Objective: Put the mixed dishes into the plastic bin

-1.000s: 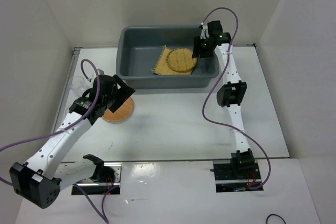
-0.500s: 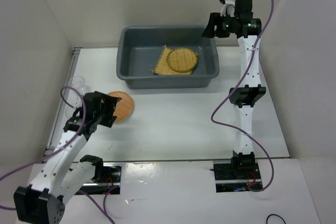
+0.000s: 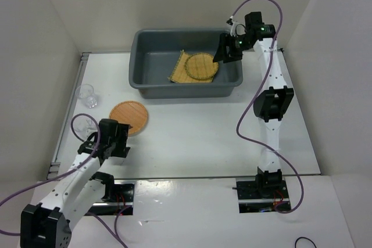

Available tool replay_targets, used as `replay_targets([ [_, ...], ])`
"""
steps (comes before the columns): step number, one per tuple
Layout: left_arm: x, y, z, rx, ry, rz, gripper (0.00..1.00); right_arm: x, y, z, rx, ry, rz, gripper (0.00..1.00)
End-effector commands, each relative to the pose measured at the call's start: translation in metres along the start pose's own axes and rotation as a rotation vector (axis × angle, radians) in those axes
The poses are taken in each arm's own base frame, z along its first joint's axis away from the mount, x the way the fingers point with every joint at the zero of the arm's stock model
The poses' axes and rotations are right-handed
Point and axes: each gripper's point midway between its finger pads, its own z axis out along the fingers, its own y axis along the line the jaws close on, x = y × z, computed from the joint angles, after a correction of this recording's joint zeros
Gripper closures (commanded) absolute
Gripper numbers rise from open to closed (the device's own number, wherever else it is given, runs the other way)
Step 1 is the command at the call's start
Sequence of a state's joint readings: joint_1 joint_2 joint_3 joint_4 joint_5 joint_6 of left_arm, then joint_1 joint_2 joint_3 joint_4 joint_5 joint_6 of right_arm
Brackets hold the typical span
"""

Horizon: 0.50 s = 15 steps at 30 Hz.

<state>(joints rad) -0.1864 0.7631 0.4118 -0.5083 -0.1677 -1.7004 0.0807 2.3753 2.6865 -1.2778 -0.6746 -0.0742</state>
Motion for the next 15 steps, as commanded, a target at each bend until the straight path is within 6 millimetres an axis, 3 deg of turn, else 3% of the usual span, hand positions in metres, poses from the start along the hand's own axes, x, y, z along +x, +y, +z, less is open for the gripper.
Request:
replay_targets([
  [1,-0.004,0.0,0.012,0.019,-0.025,-0.074,0.01,-0.007,0.049,-0.033,-0.075,-0.044,-0.092,0.25],
  [3,-0.004,0.016,0.019,-0.013,-0.029,-0.098,0.01,-0.008,0.056,-0.04,-0.083,-0.054,-0.101,0.25],
  [4,-0.004,0.017,0.021,-0.012,-0.028,-0.111,0.01,-0.005,0.049,-0.039,-0.078,-0.042,-0.08,0.25],
  [8,-0.009,0.019,0.03,-0.007,-0.062,-0.1,0.01,-0.004,0.052,-0.047,-0.092,-0.051,-0.075,0.25],
  [13,-0.01,0.009,0.05,-0.079,-0.085,-0.017,0.04,-0.002,0.046,-0.056,-0.087,-0.056,-0.065,0.25],
  [15,-0.009,-0.006,0.054,-0.08,-0.083,0.026,0.06,0.001,0.048,-0.055,-0.097,-0.048,-0.057,0.25],
])
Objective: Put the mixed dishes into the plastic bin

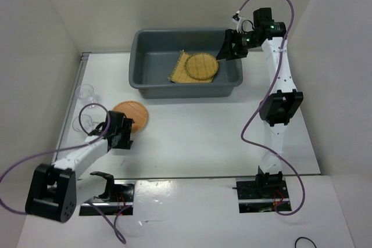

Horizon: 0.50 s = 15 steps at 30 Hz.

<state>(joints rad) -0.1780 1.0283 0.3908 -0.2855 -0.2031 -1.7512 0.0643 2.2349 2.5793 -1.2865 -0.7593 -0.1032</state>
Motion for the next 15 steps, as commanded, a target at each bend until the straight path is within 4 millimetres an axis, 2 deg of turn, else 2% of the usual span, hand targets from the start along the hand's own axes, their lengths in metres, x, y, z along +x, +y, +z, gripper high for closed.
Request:
replay_targets([
  [1,-0.005,-0.002,0.017,-0.072,-0.044,0.084,0.08,-0.001,0.015,-0.016,-0.024,-0.016,-0.022,0.25],
  [2,-0.006,-0.005,0.019,-0.083,-0.055,0.107,0.13,0.0,0.013,-0.02,-0.018,-0.021,-0.017,0.25],
  [3,-0.005,-0.019,0.018,-0.064,-0.053,0.116,0.16,0.001,0.014,-0.019,-0.029,-0.015,-0.01,0.25],
  [5,-0.004,-0.013,0.027,-0.1,-0.055,0.137,0.22,0.0,0.019,-0.023,-0.037,-0.023,-0.018,0.25],
  [6,-0.001,-0.016,0.027,-0.102,-0.041,0.137,0.33,0.001,0.014,-0.024,-0.032,-0.022,-0.006,0.25],
  [9,0.002,-0.017,0.031,-0.109,-0.029,0.137,0.49,0.001,0.014,-0.028,-0.036,-0.027,-0.001,0.25],
  [10,0.002,-0.015,0.033,-0.118,-0.029,0.139,0.6,0.001,0.014,-0.028,-0.036,-0.027,-0.001,0.25],
  [13,0.005,-0.019,0.032,-0.108,-0.024,0.154,0.78,0.002,0.012,-0.032,-0.03,-0.032,0.004,0.25],
  [14,0.007,-0.019,0.031,-0.109,-0.01,0.153,0.92,0.001,0.011,-0.035,-0.035,-0.038,0.009,0.25],
  [15,0.007,-0.02,0.03,-0.112,-0.009,0.163,0.99,0.001,0.011,-0.035,-0.035,-0.038,0.009,0.25],
])
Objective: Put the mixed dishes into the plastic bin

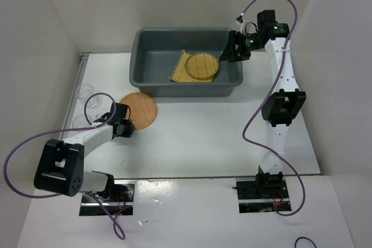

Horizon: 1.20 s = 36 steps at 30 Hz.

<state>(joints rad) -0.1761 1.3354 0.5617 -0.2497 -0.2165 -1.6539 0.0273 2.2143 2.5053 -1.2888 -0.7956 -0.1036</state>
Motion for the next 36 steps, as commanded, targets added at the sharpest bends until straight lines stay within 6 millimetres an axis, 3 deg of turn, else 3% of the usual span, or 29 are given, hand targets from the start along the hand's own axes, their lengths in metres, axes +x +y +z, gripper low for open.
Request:
replay_targets([
  [1,0.004,0.0,-0.004,-0.021,0.018,0.052,1.0,-0.008,0.023,-0.028,-0.019,-0.054,-0.052,0.25],
  [11,0.026,0.01,-0.024,-0.028,0.07,0.151,1.0,-0.007,0.018,-0.02,-0.039,-0.042,-0.038,0.25],
  [16,0.025,0.001,-0.025,-0.003,0.061,0.146,0.98,-0.007,0.021,-0.02,-0.057,-0.043,-0.038,0.25],
  [17,0.025,-0.003,-0.025,0.012,0.062,0.143,0.9,-0.007,0.021,-0.02,-0.057,-0.043,-0.038,0.25],
  [18,0.026,-0.002,-0.023,0.02,0.062,0.151,0.52,-0.007,0.021,-0.02,-0.057,-0.043,-0.038,0.25],
  [19,0.026,-0.013,-0.024,0.064,0.062,0.142,0.37,-0.005,0.02,-0.019,-0.058,-0.037,-0.031,0.25],
  [21,0.027,-0.006,-0.017,0.056,0.062,0.131,0.2,-0.005,0.02,-0.019,-0.058,-0.037,-0.031,0.25],
  [22,0.03,-0.011,-0.016,0.09,0.072,0.125,0.08,-0.004,0.02,-0.018,-0.067,-0.031,-0.024,0.25],
  [23,0.031,-0.014,-0.014,0.111,0.073,0.108,0.06,-0.004,0.02,-0.018,-0.067,-0.031,-0.024,0.25],
  [24,0.034,-0.002,-0.007,0.099,0.078,0.108,0.06,0.0,0.021,-0.018,-0.068,-0.024,-0.016,0.25],
  [29,0.039,-0.013,0.0,0.195,0.094,0.062,0.04,0.007,0.022,-0.022,-0.083,-0.014,-0.001,0.25],
  [33,0.04,-0.02,0.004,0.26,0.099,0.037,0.19,0.011,0.021,-0.021,-0.083,-0.005,0.001,0.24],
  [34,0.041,-0.02,0.006,0.261,0.099,0.037,0.31,0.01,0.024,-0.024,-0.083,-0.01,-0.006,0.24],
  [36,0.041,-0.019,0.008,0.262,0.1,0.026,0.45,0.012,0.023,-0.022,-0.083,-0.004,0.001,0.24],
])
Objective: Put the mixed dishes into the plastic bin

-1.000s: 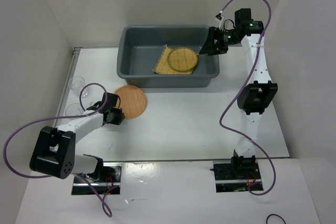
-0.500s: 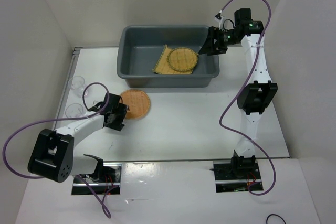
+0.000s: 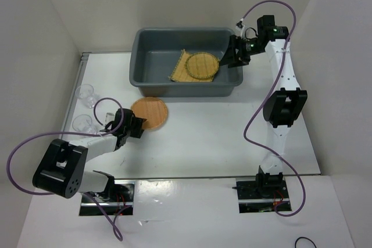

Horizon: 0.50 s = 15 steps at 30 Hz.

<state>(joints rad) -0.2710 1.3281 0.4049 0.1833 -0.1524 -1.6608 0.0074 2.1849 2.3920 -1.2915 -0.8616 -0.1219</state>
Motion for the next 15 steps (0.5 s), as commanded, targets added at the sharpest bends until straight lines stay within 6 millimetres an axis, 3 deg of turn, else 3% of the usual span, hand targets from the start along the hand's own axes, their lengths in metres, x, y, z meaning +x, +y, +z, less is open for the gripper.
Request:
replay_targets([
  [1,-0.003,0.017,0.007,-0.029,-0.022,0.001,0.5,-0.005,0.026,-0.022,-0.024,-0.044,-0.058,0.24],
  [2,-0.003,0.017,0.007,-0.029,-0.022,0.001,0.6,-0.003,0.028,-0.023,-0.024,-0.044,-0.058,0.24],
  [5,-0.002,0.014,0.007,-0.02,-0.022,0.0,0.74,-0.003,0.028,-0.023,-0.024,-0.044,-0.058,0.24],
  [6,-0.001,0.019,0.007,-0.038,-0.013,0.002,0.9,-0.003,0.028,-0.023,-0.024,-0.044,-0.058,0.24],
  [7,-0.001,0.009,0.003,-0.019,-0.013,0.009,0.98,-0.003,0.028,-0.023,-0.024,-0.044,-0.058,0.24],
  [10,-0.004,0.007,-0.005,-0.059,-0.031,0.048,1.0,-0.004,0.03,-0.023,-0.033,-0.044,-0.058,0.24],
  [11,-0.004,-0.014,-0.011,-0.046,-0.03,0.055,1.0,-0.004,0.03,-0.023,-0.033,-0.044,-0.058,0.24],
  [12,-0.005,-0.003,-0.017,-0.121,-0.03,0.066,1.0,-0.004,0.03,-0.023,-0.033,-0.044,-0.058,0.24],
  [14,-0.003,-0.001,-0.029,-0.174,-0.008,0.109,1.0,0.001,0.023,-0.023,-0.03,-0.035,-0.034,0.24],
  [15,-0.001,-0.018,-0.039,-0.134,0.007,0.103,1.0,0.0,0.028,-0.025,-0.042,-0.041,-0.041,0.24],
])
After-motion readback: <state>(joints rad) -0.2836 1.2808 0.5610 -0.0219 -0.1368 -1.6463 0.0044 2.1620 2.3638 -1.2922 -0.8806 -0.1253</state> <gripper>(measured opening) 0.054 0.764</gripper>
